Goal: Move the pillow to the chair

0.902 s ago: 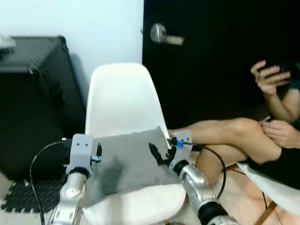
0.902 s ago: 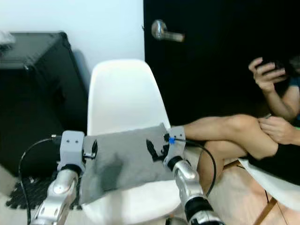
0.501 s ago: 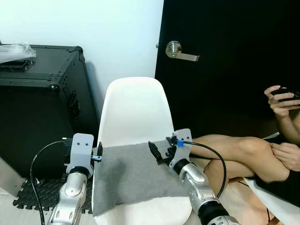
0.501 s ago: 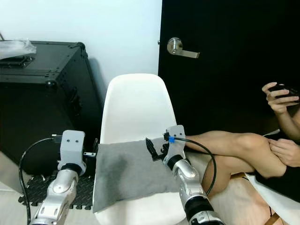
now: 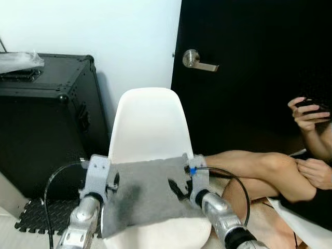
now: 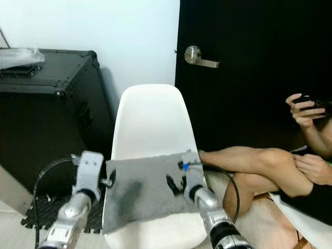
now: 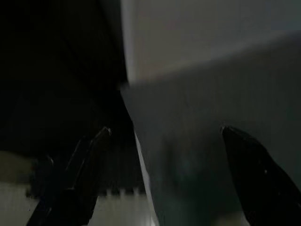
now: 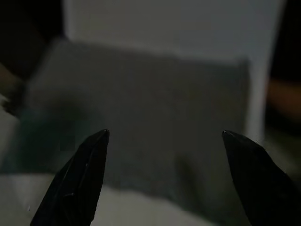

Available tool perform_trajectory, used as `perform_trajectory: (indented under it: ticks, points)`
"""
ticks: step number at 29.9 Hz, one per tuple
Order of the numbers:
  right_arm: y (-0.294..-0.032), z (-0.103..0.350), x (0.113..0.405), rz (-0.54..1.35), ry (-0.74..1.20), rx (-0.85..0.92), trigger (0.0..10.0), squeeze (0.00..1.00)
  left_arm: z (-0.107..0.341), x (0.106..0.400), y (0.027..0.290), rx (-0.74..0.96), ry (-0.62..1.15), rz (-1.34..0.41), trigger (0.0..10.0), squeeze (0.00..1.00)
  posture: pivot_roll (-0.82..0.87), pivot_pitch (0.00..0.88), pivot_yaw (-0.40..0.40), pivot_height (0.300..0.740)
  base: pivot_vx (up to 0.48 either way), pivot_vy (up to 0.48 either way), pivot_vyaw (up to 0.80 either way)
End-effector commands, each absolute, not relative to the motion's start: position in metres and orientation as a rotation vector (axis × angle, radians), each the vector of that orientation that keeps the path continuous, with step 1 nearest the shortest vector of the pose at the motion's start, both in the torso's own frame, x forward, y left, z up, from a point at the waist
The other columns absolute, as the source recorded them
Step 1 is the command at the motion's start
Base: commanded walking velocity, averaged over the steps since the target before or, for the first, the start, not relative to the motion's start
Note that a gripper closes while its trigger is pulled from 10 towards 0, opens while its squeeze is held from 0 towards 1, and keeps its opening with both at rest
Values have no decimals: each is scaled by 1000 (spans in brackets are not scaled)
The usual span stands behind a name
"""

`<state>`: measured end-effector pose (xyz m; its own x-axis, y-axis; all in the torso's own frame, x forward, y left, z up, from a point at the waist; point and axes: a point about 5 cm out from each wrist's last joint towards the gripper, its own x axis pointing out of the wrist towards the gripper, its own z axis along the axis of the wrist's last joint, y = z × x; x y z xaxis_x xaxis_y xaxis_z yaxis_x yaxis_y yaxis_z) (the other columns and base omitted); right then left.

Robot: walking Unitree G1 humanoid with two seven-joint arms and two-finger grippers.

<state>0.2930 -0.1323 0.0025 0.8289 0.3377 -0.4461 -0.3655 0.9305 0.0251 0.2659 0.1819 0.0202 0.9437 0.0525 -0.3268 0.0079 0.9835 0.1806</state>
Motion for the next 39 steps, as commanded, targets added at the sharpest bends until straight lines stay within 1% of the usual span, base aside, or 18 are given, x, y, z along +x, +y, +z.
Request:
perform_trajectory:
  ticks: [1,2,5,11,28,35,39]
  points:
    - [-134,1,293,355,470,-67,10000,0,19,265,179,166,340,10,10000,0,76,57,-56,740,0,0,0]
    - [-136,2,293,340,463,-54,10000,0,21,265,178,124,331,20,10000,0,78,58,-57,740,0,0,0]
    - [-137,2,293,337,462,-48,10000,0,21,264,178,113,330,34,10000,0,78,58,-60,740,0,0,0]
    - [-137,4,293,357,429,-108,10000,0,24,266,179,37,315,78,10000,0,80,58,-73,740,0,0,0]
    - [-140,4,294,344,423,-111,10000,0,23,266,176,74,314,43,10000,0,78,63,-67,740,0,0,0]
    - [-142,1,291,332,438,-101,10000,0,23,265,176,84,312,34,10000,0,70,56,-57,740,0,0,-800]
    - [-149,-3,288,293,469,-89,10000,0,21,264,176,100,314,27,10000,0,67,52,-53,740,0,0,-800]
